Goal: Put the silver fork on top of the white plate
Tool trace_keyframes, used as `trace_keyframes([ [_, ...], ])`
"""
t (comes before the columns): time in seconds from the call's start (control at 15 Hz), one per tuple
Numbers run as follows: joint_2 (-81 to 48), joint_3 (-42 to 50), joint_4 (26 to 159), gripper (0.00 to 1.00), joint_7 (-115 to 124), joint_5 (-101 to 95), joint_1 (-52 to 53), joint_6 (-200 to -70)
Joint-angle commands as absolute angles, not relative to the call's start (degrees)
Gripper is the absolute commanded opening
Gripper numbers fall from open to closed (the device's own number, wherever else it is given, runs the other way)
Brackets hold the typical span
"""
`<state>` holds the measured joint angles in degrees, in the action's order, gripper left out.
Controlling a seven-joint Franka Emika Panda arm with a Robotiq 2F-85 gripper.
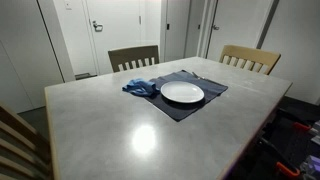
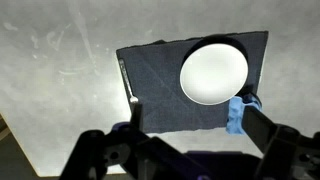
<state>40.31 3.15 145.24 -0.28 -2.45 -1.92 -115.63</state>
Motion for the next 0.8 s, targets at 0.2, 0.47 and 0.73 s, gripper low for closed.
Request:
trace_keyframes([
  [0.2,40.3,2.9,145.2,1.00,-0.5,-2.2,-2.3,-115.5],
  [0.47,40.3,2.9,145.2,1.00,-0.5,-2.2,-2.3,-115.5],
  [0.73,39.0,3.8,144.4,1.00,-3.0,-2.2,-1.7,-116.0],
])
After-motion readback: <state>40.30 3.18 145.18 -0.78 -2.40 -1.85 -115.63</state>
